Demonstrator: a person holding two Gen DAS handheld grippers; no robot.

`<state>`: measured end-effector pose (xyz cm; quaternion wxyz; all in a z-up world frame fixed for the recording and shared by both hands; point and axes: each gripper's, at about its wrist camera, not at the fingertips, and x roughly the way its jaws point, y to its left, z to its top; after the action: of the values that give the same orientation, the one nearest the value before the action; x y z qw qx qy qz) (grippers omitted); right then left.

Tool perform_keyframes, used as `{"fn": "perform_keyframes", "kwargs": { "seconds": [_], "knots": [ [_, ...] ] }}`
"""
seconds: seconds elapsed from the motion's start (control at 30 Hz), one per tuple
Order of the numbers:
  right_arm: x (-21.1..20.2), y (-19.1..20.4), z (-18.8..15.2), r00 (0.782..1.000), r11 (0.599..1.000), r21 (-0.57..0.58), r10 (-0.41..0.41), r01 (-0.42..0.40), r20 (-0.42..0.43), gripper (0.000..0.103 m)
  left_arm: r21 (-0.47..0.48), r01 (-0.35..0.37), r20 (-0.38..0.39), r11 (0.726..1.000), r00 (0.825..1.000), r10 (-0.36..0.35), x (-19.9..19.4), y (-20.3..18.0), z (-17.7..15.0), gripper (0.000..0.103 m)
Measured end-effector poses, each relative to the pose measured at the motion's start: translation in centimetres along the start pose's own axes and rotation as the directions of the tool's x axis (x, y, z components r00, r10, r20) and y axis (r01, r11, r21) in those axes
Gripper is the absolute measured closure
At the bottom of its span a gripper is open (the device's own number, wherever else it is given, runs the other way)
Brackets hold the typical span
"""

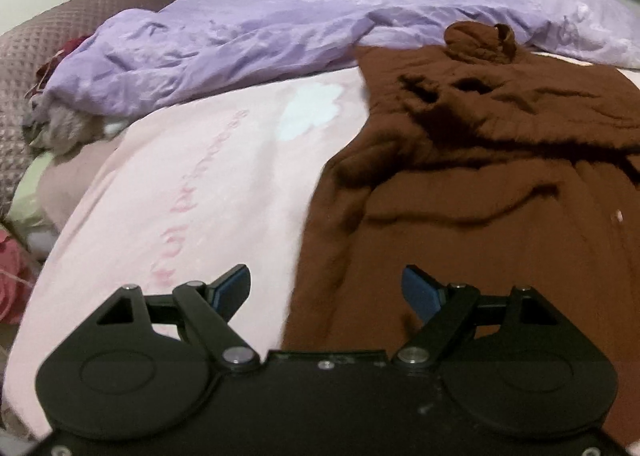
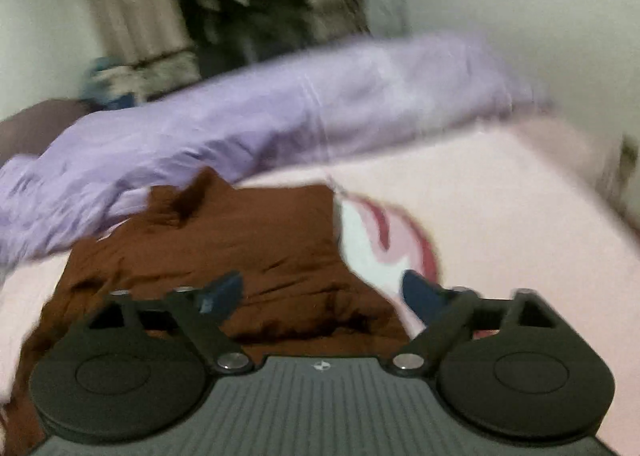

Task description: Fold large clothes

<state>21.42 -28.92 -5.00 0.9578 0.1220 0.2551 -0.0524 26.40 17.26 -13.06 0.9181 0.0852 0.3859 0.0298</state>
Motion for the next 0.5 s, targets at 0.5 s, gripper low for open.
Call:
{"fn": "perform_keyframes", "kwargs": {
  "seconds": [0.5],
  "knots": [
    [1.0, -6.8, -11.3, 0.933, 0.995, -0.04, -0.098, 0.089, -0.346, 0.0, -0.098, 0.058, -0.153, 0.994, 0.986, -0.072, 2.4, -0.1, -5.0, 0.014]
  ]
}}
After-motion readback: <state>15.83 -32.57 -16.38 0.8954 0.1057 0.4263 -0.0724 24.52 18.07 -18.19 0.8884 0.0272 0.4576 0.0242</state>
